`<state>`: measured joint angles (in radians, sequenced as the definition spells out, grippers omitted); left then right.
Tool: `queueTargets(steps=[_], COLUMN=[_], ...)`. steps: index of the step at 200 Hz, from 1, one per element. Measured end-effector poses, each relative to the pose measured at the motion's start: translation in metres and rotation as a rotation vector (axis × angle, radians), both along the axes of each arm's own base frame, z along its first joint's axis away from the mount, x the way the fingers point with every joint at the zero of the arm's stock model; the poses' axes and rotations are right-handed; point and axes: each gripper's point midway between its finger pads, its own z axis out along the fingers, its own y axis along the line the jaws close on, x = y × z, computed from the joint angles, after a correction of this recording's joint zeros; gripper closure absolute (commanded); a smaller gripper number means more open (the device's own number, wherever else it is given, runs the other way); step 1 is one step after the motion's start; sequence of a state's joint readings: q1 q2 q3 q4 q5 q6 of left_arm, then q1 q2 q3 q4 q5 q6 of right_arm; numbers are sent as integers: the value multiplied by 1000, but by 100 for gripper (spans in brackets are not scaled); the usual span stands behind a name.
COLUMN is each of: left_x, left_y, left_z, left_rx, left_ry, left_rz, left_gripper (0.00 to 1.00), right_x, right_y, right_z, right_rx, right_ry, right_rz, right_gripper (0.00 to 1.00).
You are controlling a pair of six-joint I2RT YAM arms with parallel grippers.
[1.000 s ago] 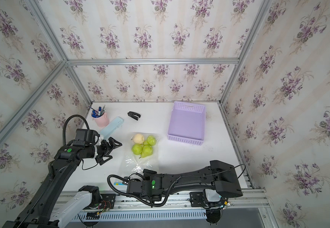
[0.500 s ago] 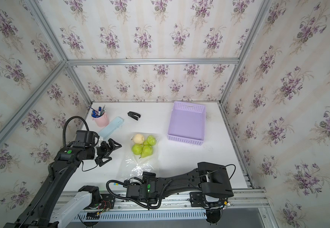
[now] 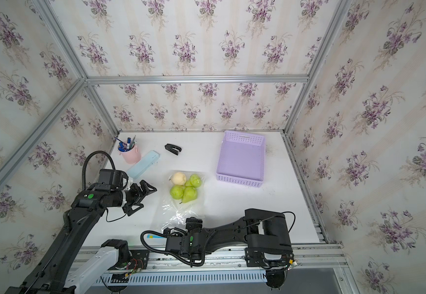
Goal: Open the zip-top bag and take out the pear
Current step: Pick up the zipper food storage bag at the center of the board.
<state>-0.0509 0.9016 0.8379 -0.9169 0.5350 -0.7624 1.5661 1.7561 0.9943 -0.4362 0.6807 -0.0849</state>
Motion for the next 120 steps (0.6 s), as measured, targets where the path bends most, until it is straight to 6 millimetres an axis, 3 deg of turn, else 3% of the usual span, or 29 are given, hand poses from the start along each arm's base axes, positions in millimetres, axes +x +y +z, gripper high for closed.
queueTargets(steps=[38, 65, 99, 120], left_x=[3, 9, 23, 33], left_y=[3, 6, 10, 10], left_z=[15, 37, 85, 123], left_rx=[11, 13, 8, 2], left_ry=[-31, -69, -166, -252], left_rz=[-1, 11, 25, 28], left_gripper=[0, 0, 0, 0], right_x=[1, 3, 10, 22], right_y=[12, 22, 26, 24], right_z=[13, 40, 79, 116], right_rx=[20, 90, 165, 242], right_ry=[-5, 40, 136, 203], right_rz=[42, 51, 42, 21], right_gripper=[77, 98, 100, 100])
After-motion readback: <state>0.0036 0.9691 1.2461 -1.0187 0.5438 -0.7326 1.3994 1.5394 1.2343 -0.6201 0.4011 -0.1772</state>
